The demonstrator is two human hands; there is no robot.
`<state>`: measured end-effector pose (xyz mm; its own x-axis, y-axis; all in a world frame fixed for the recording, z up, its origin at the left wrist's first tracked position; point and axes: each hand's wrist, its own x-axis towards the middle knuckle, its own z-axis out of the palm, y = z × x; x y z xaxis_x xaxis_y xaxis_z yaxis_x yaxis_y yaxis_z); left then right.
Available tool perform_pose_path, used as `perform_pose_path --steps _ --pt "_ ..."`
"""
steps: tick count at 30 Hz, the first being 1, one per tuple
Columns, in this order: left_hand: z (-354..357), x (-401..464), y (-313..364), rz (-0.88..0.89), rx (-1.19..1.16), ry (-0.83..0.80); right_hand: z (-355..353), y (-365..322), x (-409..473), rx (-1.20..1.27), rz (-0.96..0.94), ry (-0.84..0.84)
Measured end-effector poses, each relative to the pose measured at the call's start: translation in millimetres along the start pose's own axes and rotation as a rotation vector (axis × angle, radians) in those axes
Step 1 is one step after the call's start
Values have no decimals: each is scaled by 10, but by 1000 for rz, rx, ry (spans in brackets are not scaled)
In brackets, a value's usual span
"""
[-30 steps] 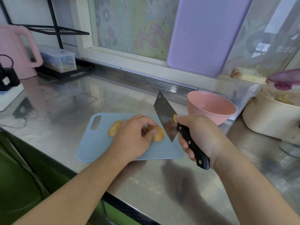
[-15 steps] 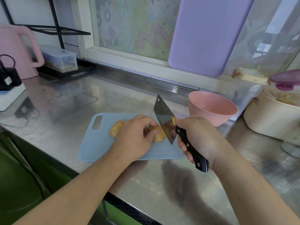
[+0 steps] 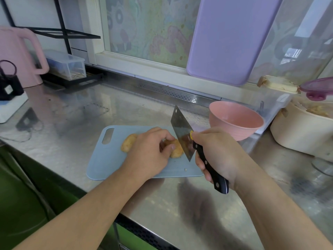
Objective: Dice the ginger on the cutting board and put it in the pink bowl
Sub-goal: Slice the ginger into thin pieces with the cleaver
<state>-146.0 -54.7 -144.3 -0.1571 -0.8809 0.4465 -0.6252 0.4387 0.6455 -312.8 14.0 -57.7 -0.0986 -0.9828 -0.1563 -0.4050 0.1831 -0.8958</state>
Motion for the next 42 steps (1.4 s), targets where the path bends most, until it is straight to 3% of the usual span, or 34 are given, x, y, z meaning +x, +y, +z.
perform_pose_path --steps 15,42 --pt "4 22 -32 24 23 5 30 -6 164 -119 71 -13" --pt "-34 -13 18 -5 -14 -7 -90 16 -5 79 39 -6"
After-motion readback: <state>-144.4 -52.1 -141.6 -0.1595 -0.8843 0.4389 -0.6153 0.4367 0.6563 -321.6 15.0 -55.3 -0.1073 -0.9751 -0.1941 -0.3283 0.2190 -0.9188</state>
